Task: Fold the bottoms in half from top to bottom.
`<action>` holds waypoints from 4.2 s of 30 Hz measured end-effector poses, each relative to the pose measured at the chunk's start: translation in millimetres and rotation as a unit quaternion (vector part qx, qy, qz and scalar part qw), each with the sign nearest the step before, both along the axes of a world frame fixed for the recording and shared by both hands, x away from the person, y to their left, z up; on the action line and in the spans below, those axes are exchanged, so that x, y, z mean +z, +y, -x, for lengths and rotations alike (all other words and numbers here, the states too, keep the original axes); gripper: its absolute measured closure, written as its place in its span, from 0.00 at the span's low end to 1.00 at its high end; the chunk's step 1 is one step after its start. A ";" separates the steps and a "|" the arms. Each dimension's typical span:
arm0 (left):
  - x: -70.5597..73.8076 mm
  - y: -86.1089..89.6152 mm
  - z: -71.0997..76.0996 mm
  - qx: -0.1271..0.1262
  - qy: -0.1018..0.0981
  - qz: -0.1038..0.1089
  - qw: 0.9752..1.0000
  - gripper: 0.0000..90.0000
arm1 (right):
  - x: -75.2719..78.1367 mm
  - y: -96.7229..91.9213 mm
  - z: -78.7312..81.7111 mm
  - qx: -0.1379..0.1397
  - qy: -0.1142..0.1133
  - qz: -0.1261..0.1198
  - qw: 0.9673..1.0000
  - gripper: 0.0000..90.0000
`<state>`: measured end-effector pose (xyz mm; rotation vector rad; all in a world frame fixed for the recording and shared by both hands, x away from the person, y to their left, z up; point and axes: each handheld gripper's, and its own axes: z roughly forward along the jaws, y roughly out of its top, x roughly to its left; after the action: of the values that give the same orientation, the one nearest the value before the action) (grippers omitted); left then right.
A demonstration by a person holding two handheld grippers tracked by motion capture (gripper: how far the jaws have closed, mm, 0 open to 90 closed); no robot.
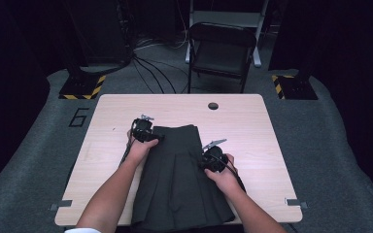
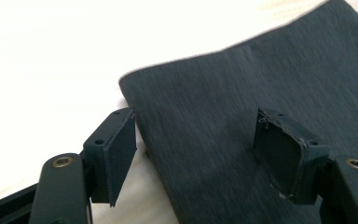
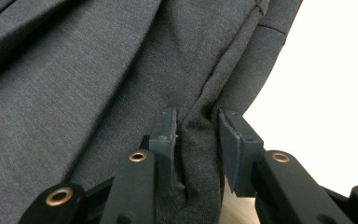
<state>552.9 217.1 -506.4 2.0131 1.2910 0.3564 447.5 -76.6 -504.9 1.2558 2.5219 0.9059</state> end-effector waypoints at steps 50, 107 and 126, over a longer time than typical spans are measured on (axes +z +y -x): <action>25.7 -0.6 -9.5 0.001 0.016 0.073 0.997 0.70 | -1.2 0.0 3.1 -0.010 -0.009 -0.002 1.000 0.75; 15.4 -4.8 -9.7 -0.027 0.026 0.046 0.998 0.42 | -2.7 -3.0 4.5 -0.011 -0.011 -0.014 1.000 0.72; 30.4 -4.7 -5.4 0.017 -0.009 0.017 1.000 0.90 | -3.6 -2.8 5.0 -0.014 -0.018 -0.015 1.000 0.72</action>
<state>558.3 212.5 -476.1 1.9585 1.3129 0.3656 442.5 -79.4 -508.6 1.2697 2.4655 0.9545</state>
